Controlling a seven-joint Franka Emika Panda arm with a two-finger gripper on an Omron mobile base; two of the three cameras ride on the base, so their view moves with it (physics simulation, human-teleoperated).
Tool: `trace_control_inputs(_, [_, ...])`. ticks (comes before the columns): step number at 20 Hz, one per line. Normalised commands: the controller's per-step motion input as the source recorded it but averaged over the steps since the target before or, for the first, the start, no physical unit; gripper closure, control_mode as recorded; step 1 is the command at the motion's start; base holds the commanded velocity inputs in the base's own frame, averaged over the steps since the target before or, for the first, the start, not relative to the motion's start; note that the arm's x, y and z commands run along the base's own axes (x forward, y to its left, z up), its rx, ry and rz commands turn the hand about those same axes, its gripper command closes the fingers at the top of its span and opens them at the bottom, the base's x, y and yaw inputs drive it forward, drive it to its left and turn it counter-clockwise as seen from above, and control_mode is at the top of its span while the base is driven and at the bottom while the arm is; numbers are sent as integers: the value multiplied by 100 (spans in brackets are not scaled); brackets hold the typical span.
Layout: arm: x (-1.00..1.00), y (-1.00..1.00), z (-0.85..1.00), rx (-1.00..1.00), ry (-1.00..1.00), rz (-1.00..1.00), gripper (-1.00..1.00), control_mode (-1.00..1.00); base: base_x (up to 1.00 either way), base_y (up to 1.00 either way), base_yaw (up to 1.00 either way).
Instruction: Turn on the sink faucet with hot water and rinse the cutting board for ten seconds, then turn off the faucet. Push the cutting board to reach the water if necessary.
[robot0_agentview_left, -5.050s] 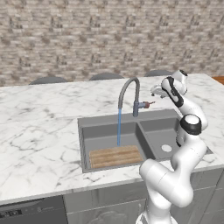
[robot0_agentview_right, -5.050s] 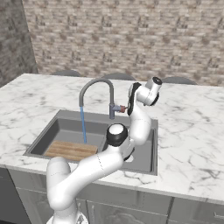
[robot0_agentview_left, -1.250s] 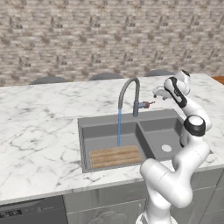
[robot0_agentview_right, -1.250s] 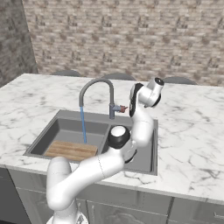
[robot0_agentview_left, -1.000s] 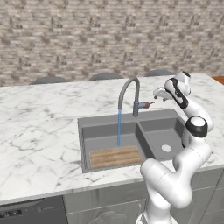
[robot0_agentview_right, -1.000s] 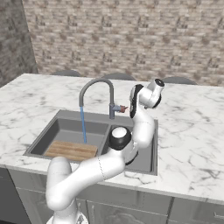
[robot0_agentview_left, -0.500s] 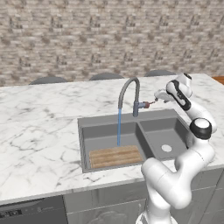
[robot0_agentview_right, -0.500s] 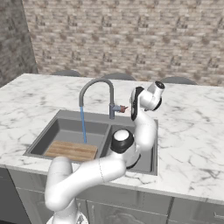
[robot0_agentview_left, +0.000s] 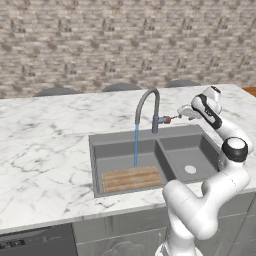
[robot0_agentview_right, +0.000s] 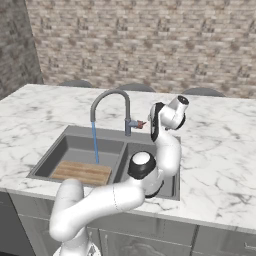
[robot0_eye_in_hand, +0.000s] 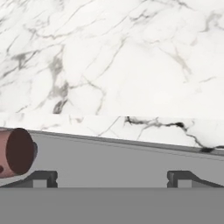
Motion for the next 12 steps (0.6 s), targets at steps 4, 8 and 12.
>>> trace_control_inputs(4, [-7,0,-6,0,0,0,-100,-100,0,0,0])
trace_control_inputs(8, [0,2,-6,0,0,0,-100,-100,0,0,0])
trace_control_inputs(12, [0,11,-10,0,0,0,-100,-100,0,0,0])
